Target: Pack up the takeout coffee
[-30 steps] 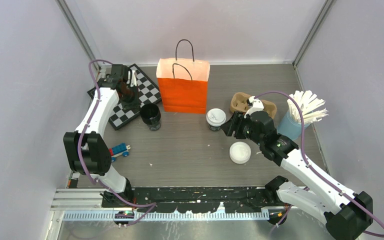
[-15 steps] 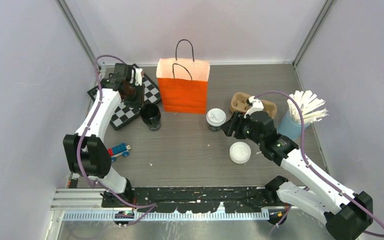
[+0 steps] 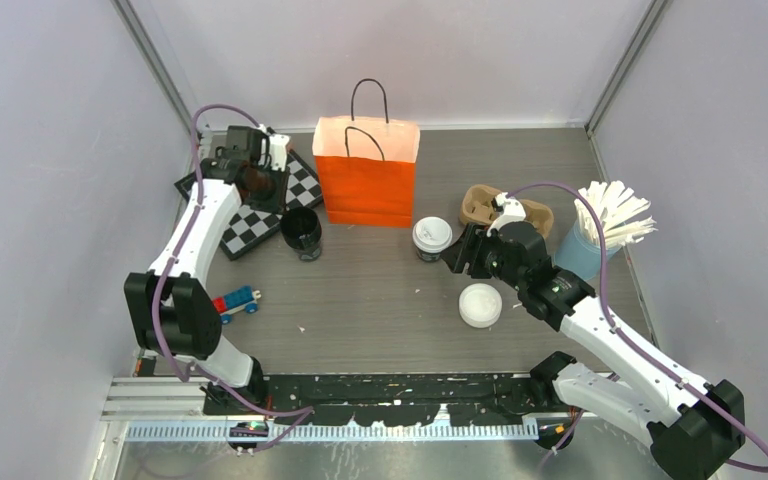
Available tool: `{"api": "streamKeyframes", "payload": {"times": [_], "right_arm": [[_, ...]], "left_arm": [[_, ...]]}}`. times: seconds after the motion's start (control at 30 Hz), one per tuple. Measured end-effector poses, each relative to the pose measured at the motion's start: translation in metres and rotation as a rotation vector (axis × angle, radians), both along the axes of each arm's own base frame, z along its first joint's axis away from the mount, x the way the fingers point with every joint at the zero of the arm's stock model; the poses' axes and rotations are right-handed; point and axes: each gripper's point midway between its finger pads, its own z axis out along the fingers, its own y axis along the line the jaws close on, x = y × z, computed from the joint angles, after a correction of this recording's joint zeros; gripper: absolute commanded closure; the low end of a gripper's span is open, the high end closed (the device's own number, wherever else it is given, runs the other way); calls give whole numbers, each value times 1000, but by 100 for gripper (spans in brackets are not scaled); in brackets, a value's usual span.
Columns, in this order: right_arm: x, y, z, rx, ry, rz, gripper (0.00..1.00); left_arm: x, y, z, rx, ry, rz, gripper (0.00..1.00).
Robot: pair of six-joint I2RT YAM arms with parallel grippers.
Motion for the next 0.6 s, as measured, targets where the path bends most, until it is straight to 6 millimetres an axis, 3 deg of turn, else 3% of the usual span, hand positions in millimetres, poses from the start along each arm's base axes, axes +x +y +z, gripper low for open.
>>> {"api": "streamKeyframes", "payload": {"times": [0.6], "right_arm": [[0,0,0,-2,-1,2,38]], "left_arm": [[2,3,-20,31,52,-17,74]]}}
